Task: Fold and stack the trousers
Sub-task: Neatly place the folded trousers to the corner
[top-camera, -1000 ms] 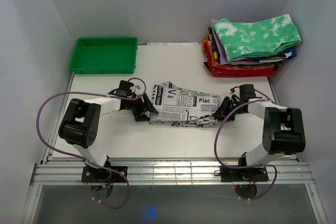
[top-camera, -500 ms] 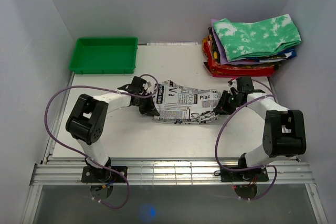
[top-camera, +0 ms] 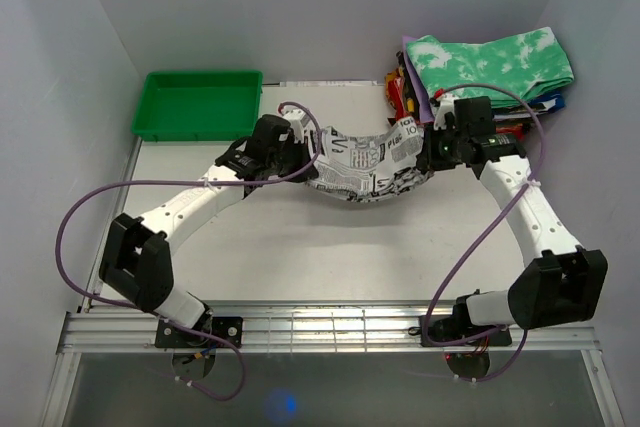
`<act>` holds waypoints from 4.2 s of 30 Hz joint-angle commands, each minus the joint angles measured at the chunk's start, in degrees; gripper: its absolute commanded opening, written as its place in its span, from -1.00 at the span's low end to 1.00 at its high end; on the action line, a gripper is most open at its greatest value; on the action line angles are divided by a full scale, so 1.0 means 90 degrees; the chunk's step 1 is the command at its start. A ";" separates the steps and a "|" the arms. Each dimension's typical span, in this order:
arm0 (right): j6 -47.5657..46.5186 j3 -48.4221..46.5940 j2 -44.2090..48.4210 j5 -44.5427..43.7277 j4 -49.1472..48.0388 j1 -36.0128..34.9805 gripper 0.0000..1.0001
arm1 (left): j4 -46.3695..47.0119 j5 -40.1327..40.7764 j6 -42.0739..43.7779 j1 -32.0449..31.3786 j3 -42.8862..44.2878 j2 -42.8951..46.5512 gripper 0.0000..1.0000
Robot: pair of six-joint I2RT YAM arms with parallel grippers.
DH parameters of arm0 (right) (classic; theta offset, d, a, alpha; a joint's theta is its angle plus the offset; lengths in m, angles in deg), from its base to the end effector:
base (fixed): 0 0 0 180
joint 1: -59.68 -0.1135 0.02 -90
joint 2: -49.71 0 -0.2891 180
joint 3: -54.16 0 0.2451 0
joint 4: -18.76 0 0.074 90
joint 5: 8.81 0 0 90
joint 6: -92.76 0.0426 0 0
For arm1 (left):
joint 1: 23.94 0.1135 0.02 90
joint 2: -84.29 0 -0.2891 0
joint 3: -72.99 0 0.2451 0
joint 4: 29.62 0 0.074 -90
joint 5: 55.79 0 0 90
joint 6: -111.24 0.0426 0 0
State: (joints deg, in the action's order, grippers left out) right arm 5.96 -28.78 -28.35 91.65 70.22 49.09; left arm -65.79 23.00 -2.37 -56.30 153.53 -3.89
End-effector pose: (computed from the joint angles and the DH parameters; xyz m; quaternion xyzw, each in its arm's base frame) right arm 0.2778 0.0598 0.3330 -0.0933 0.9211 0.1283 0.3555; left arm 0.2805 -0.1875 0.2897 0.1080 0.9099 -0.2625 0.3026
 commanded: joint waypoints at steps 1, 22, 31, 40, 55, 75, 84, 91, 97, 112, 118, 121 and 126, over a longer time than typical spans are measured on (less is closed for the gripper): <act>-0.0814 -0.1086 0.0421 -0.0771 -0.0131 0.0044 -0.84 | 0.0782 0.0278 0.0670 -0.0251 0.0603 0.0676 -1.00; -0.3265 -0.3440 -0.0992 -0.3652 -0.4923 0.1049 -0.85 | 0.4172 -0.0132 0.1335 -0.0692 0.5445 -0.3412 -1.00; -0.3958 -0.4926 -0.2457 -0.4052 -0.5813 0.2270 -0.85 | 0.5801 -0.0474 0.0993 -0.0721 0.7889 -0.5806 -1.00; -0.4779 -0.4938 -0.2772 -0.4453 -0.6165 0.2700 -0.85 | 0.6516 -0.0289 0.1490 -0.1023 0.8279 -0.6744 -1.00; -0.5580 -0.3541 -0.3005 -0.5371 -0.7308 0.2720 -0.85 | 0.6644 0.0394 0.2155 -0.1082 0.8837 -0.7819 -0.65; -0.7055 -0.2661 -0.2733 -0.5948 -0.8179 0.2114 0.99 | 0.6779 -0.0308 0.1472 -0.0467 0.6654 -0.6171 0.42; -0.4744 -0.4905 -0.2361 -0.3742 -0.3539 0.1588 0.91 | 0.6888 -0.0962 0.0915 -0.0145 0.3771 -0.3798 0.49; -0.3531 -0.6253 -0.3151 -0.2598 -0.0916 0.0572 0.49 | 0.6429 -0.1177 0.0671 0.0187 0.2168 -0.2402 0.51; -0.2865 -0.6402 -0.3806 -0.3026 -0.0131 0.0074 0.45 | 0.5863 -0.1070 0.0710 0.0597 0.1201 -0.1521 0.56; -0.3823 -0.5708 -0.4275 -0.4893 -0.1410 -0.0142 0.44 | 0.5618 -0.1031 0.0515 0.1105 0.0048 -0.0524 0.59; -0.3901 -0.6128 -0.4412 -0.4931 -0.1420 -0.0152 0.42 | 0.5618 -0.1079 0.0524 0.1144 -0.0118 -0.0436 0.59; -0.3969 -0.6089 -0.4490 -0.4980 -0.1429 -0.0151 0.41 | 0.5618 -0.1070 0.0534 0.1183 -0.0148 -0.0436 0.59; -0.3950 -0.6040 -0.4686 -0.4971 -0.1420 -0.0142 0.41 | 0.5550 -0.1128 0.0515 0.1252 -0.0089 -0.0446 0.59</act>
State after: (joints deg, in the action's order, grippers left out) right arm -29.42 -81.37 -69.16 48.11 59.62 47.82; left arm -15.30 13.80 2.70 -45.66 152.65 -11.56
